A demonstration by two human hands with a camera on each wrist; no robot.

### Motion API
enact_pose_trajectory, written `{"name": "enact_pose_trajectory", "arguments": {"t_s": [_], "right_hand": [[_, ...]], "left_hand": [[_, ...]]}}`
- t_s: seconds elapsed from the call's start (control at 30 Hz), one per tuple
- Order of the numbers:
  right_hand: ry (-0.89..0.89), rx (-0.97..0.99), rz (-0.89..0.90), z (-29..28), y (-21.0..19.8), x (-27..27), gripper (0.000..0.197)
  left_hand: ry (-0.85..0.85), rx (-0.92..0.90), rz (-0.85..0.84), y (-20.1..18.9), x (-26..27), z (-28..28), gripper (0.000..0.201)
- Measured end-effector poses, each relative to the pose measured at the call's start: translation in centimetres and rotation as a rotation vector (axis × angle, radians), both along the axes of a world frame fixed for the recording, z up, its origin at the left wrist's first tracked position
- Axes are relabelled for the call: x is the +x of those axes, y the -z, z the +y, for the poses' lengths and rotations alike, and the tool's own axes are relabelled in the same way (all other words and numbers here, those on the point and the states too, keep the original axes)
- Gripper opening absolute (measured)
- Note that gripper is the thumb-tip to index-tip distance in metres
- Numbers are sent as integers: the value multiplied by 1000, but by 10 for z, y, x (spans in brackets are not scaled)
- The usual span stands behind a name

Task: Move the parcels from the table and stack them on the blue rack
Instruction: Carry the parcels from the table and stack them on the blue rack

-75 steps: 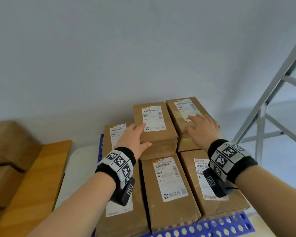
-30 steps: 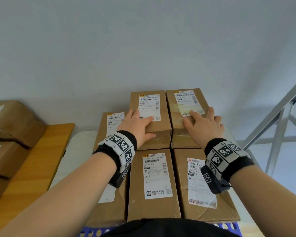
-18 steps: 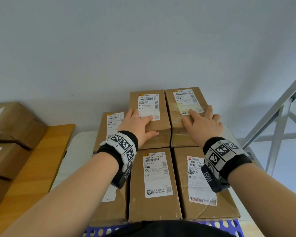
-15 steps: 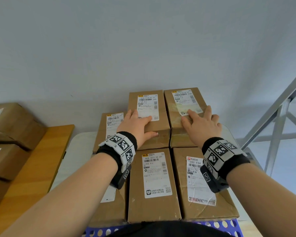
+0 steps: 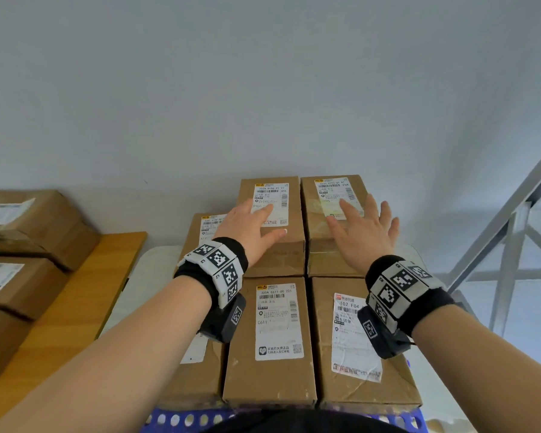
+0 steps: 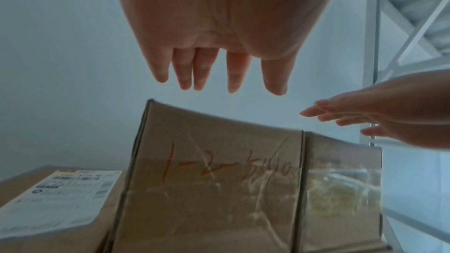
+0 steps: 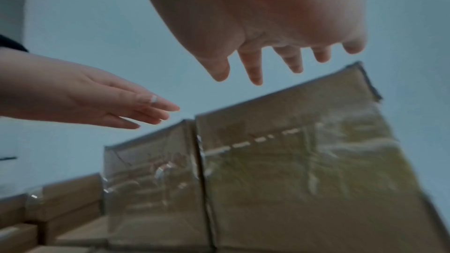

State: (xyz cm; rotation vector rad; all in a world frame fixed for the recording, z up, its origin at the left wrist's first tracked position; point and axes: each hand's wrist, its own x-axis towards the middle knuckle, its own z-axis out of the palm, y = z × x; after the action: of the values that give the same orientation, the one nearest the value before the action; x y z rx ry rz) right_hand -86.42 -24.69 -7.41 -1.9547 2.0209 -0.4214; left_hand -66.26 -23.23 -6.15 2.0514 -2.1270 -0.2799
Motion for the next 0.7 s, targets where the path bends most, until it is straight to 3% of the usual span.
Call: {"name": "enact_pose_trajectory", "arguments": {"t_s": [0.13, 0.23, 0.33, 0.53, 0.7], "right_hand": [[-135, -197, -216, 13, -21, 17, 47], [-259, -168, -484, 27, -32, 38, 39], [-328, -89, -616, 43, -33, 61, 35], [-481, 1, -656, 86, -30, 132, 32], [-575, 27, -665, 136, -29, 223, 29]], "left_hand": [[-27, -148, 174, -14, 0, 16, 50], [-101, -186, 285, -17, 8, 38, 43], [-204, -217, 297, -19, 22, 67, 39], [-363, -265, 324, -18, 86, 146, 35], [-465, -283, 314, -15, 164, 218, 35]]}}
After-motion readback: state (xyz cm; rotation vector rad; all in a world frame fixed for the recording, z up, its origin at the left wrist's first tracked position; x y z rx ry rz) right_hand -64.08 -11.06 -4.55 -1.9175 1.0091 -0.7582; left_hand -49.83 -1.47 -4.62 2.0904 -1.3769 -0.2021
